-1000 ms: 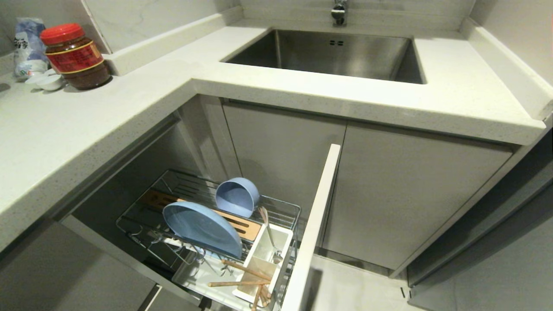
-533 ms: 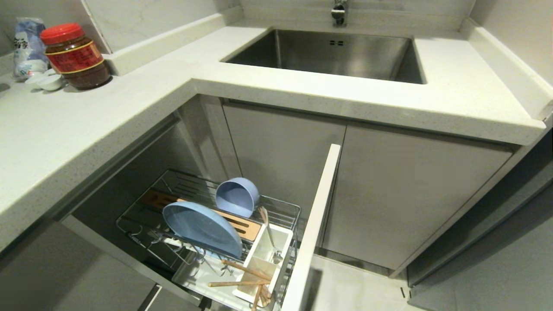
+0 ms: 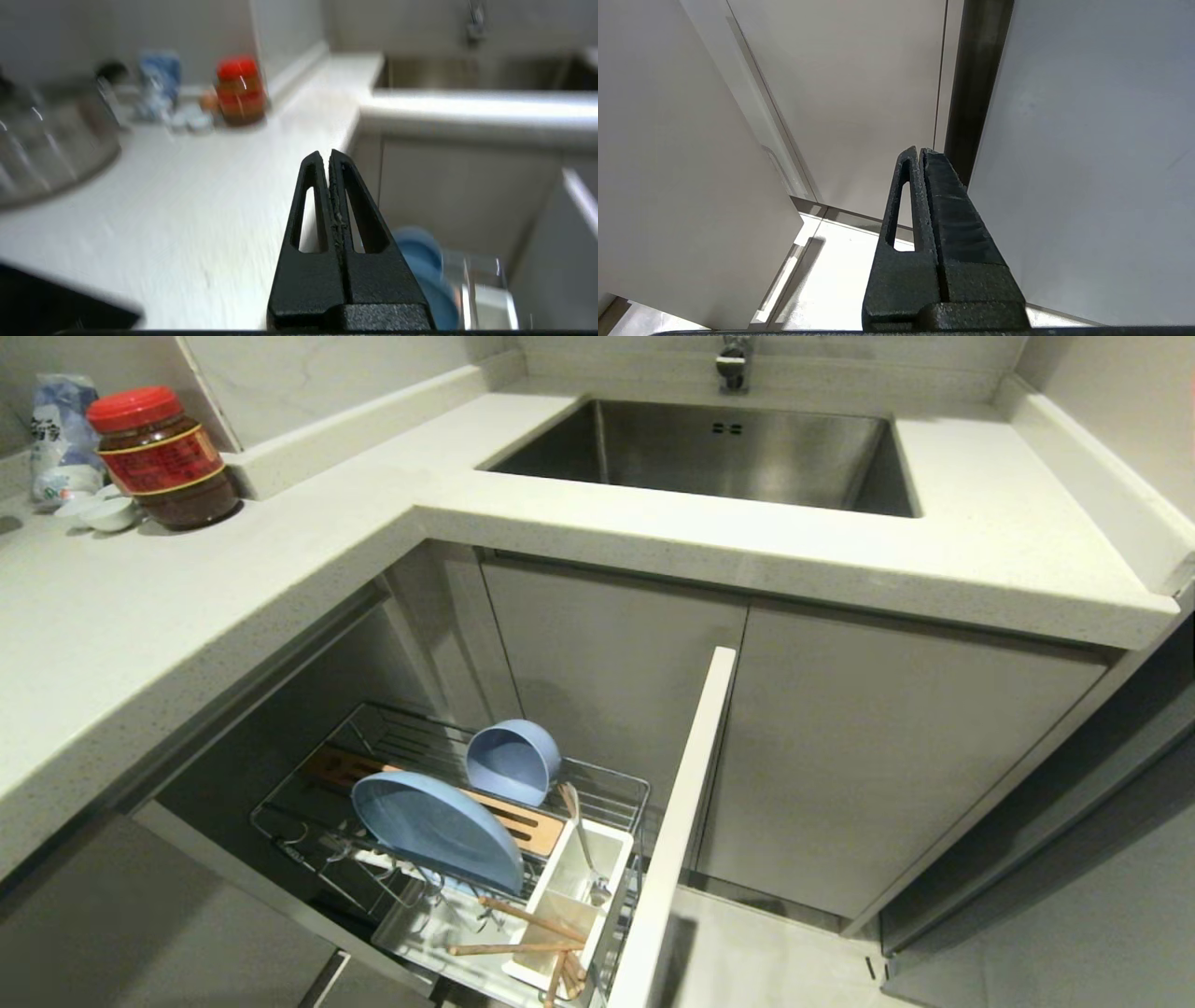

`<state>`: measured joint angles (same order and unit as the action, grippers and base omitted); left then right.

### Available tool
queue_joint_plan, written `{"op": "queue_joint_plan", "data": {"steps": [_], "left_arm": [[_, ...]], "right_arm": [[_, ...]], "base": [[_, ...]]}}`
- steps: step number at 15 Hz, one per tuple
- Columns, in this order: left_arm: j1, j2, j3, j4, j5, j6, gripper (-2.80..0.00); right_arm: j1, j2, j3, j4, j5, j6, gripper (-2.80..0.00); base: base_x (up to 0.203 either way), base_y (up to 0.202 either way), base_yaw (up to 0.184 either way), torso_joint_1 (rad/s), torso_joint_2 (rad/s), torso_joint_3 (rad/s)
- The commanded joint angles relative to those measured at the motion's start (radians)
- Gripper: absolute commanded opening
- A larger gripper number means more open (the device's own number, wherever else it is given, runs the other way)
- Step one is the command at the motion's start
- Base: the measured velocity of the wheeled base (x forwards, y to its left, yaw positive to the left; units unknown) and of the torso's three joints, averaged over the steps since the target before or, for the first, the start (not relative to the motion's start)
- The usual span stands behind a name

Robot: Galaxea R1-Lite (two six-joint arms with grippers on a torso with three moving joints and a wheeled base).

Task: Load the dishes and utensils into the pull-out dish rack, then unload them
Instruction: Take the plate out of the cupboard

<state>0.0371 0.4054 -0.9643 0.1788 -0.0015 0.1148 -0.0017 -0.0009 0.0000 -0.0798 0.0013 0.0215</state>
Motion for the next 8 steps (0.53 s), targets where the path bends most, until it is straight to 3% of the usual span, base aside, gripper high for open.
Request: {"op": "queue_joint_plan", "data": {"steps": [1,3,5,7,8], "left_arm": [[0.021,0.29,-0.24,-0.02,0.01,-0.056,-2.8],[0.032,0.415,-0.372,-0.032,0.019,-0.159,-2.8],[0.028,0.482,-0.4,-0.027,0.015,-0.326,-2.8],[-0.055,0.509,-0.379,0.01,0.002,-0.395,-2.8],[-0.137,0.52,-0.376,0.027,0.006,-0.408,-2.8]], "right_arm": [[0.0,-0.001,0.026,-0.001,0.0,0.0,-2.8],[0.0,-0.001,0.026,-0.001,0.0,0.0,-2.8],[0.0,-0.001,0.026,0.0,0.0,0.0,-2.8],[0.0,-0.001,0.026,-0.001,0.0,0.0,-2.8],[0.0,-0.001,0.026,-0.002,0.0,0.0,-2.8]], "base": [[0.0,0.0,0.0,0.0,0.0,0.0],[0.0,0.0,0.0,0.0,0.0,0.0],[0.0,0.0,0.0,0.0,0.0,0.0],[0.0,0.0,0.0,0.0,0.0,0.0],[0.0,0.0,0.0,0.0,0.0,0.0]]}}
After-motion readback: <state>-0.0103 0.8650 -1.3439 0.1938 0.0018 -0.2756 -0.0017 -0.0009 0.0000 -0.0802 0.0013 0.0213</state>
